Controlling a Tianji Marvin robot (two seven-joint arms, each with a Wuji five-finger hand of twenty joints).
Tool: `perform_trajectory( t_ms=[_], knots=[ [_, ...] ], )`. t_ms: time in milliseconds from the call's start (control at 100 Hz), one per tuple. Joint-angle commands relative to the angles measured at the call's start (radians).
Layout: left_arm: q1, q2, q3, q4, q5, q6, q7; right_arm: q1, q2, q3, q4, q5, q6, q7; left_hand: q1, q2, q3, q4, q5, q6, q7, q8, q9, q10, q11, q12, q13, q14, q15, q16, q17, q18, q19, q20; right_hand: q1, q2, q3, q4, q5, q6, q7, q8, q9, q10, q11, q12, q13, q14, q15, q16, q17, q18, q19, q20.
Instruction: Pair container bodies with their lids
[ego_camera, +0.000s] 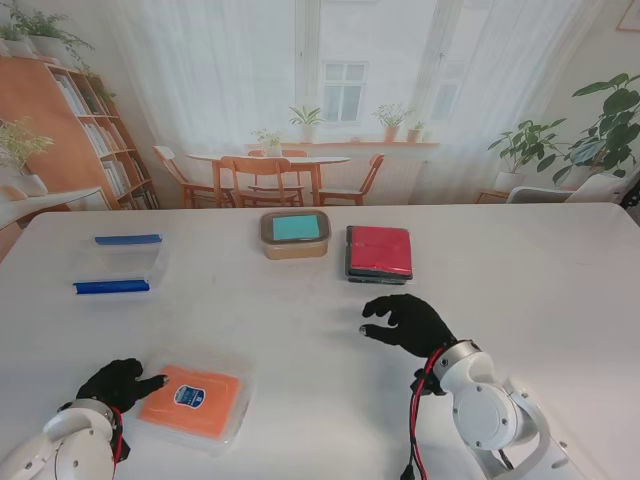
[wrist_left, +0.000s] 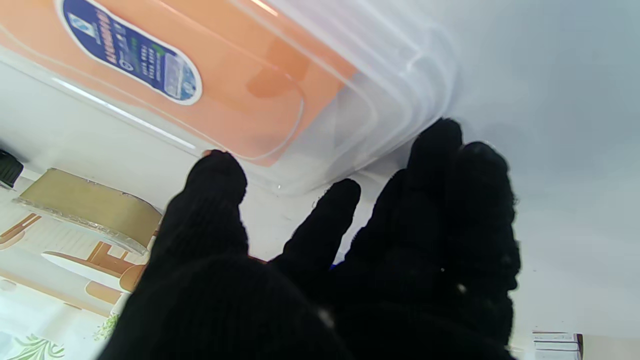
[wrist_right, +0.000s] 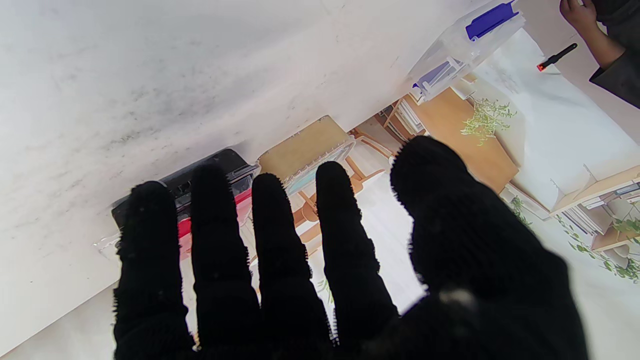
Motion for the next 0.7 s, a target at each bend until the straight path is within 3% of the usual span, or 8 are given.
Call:
perform_trajectory(
  t_ms=[0, 390, 690],
  knots=[
    [0.032, -0.010, 0.012, 0.027, -0.015, 0.006, -0.020, -0.001, -0.003, 0.001, 0.001, 0.006, -0.007, 0.013, -0.009, -0.015, -0.021, 0.007, 0.030, 0.020, 0.024, 0.020, 0.114, -0.047, 0.085, 0.045, 0.041, 0.032, 0.038, 0.004, 0.024, -0.041, 0.043, -0.003, 0.010, 0.017, -0.024, 0.022, -0.030, -0.024, -0.011, 0.013, -0.023, -0.015, 0.001, -0.006, -0.026, -0.009, -0.009, 0.005, -0.008, 0.013, -0.006, 0.015],
    [0.030, -0.006, 0.028, 0.001, -0.058, -0.015, -0.046, -0.002, -0.003, 0.006, 0.003, 0.010, -0.015, 0.014, -0.010, -0.011, -0.021, 0.008, 0.027, 0.022, 0.015, 0.024, 0.105, -0.047, 0.075, 0.042, 0.024, 0.036, 0.030, -0.005, -0.001, -0.036, 0.041, -0.017, 0.011, 0.018, -0.023, 0.022, -0.028, -0.026, -0.010, 0.014, -0.024, -0.016, 0.002, -0.006, -0.026, -0.009, -0.009, 0.004, -0.006, 0.012, -0.004, 0.016],
    [0.052, -0.002, 0.057, -0.051, -0.092, 0.000, -0.069, -0.006, -0.004, 0.010, 0.004, 0.009, -0.014, 0.008, -0.012, -0.013, -0.022, 0.007, 0.041, 0.029, 0.020, 0.029, 0.125, -0.043, 0.084, 0.045, 0.049, 0.036, 0.043, -0.003, 0.026, -0.035, 0.057, -0.020, 0.011, 0.019, -0.023, 0.022, -0.029, -0.024, -0.011, 0.014, -0.025, -0.016, 0.001, -0.007, -0.029, -0.010, -0.010, 0.004, -0.006, 0.013, -0.003, 0.017]
  ],
)
